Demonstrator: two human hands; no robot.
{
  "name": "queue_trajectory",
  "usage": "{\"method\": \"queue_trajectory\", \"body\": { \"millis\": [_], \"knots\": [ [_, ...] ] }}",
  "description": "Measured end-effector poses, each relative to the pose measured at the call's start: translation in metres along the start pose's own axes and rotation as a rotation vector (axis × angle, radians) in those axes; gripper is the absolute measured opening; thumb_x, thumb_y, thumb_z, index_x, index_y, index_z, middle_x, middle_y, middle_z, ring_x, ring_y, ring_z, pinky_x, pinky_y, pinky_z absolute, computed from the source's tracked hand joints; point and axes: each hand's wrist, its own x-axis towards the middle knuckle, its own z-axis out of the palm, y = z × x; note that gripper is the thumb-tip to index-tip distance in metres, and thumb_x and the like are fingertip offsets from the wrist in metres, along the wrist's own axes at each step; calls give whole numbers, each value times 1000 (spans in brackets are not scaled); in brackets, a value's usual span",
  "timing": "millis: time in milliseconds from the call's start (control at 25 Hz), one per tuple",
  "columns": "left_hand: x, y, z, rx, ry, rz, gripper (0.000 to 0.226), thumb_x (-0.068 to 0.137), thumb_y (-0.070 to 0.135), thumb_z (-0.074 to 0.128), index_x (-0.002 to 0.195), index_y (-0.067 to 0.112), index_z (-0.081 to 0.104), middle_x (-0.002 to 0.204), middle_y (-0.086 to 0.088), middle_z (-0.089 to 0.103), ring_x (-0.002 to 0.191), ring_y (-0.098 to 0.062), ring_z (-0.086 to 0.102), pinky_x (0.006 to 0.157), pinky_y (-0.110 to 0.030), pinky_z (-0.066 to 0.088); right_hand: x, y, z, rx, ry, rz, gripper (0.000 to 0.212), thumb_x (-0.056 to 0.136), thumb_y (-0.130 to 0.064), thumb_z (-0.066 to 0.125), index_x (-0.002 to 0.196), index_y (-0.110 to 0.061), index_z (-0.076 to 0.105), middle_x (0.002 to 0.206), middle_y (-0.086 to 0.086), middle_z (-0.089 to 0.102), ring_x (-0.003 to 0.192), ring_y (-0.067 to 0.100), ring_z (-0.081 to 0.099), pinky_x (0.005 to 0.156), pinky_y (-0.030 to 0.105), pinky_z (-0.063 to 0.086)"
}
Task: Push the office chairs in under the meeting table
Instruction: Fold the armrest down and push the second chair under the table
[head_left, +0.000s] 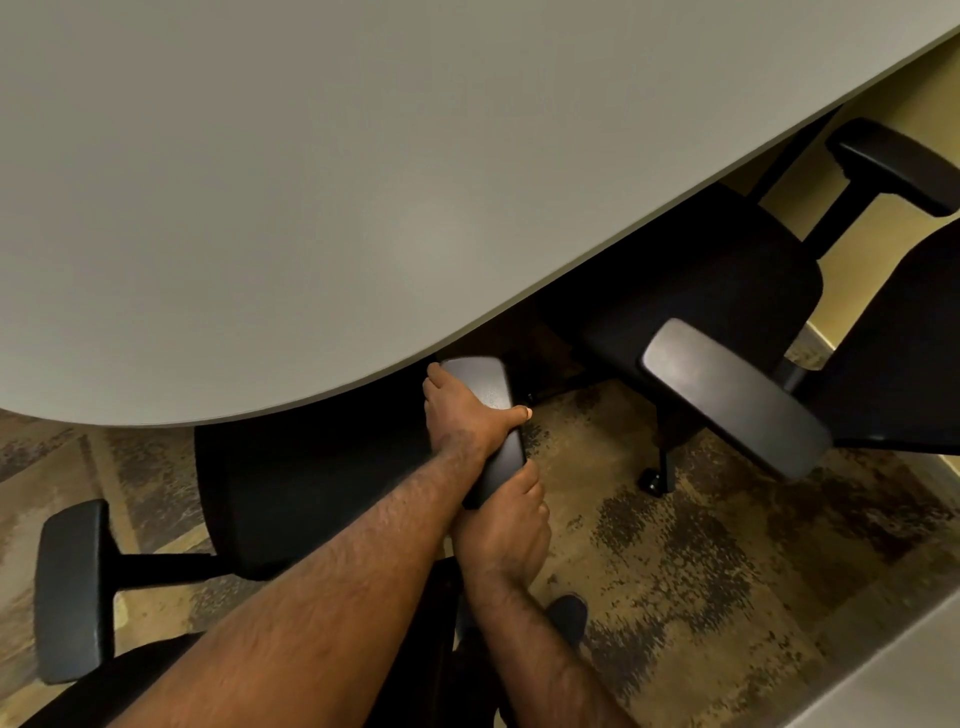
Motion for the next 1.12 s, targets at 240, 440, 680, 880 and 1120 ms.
{"method": "queue_trajectory", "body": {
  "millis": [240,440,680,880,1120],
  "knots": [
    [-1,-25,-13,-122,-54,54,117,64,69,73,149,14,15,150,-12,32,132,-30,39,103,-43,40,28,25,-24,485,-162,-15,88,65,-67,68,135,-22,39,120,-4,55,98,15,60,69,30,54],
    [-16,-63,-34,81,-50,335,116,71,77,59,154,21,0,163,-3,4,147,-18,6,117,-39,12,87,22,-42,780,-386,-41,45,90,-41,60,127,-16,53,106,-4,63,89,7,62,62,18,48],
    [-27,-72,-28,535,-149,679,124,66,95,28,151,17,-16,160,-1,-22,144,-17,-24,119,-42,-8,115,-18,-40,819,-788,-10,48,79,-47,72,109,-9,65,97,16,73,87,30,71,73,40,58],
    [-25,-81,-26,500,-181,682,133,61,98,34,151,14,-17,159,-3,-24,144,-16,-23,118,-39,-7,122,-18,-33,764,-822,-51,55,76,-49,73,109,-6,63,97,17,72,86,32,71,75,42,58],
    [-20,-85,-19,454,-187,669,136,58,98,39,152,15,-15,160,0,-22,145,-15,-20,117,-36,-7,127,-14,-23,771,-753,-113,49,78,-48,73,106,-8,65,92,13,73,81,28,71,66,37,57]
  ]
}}
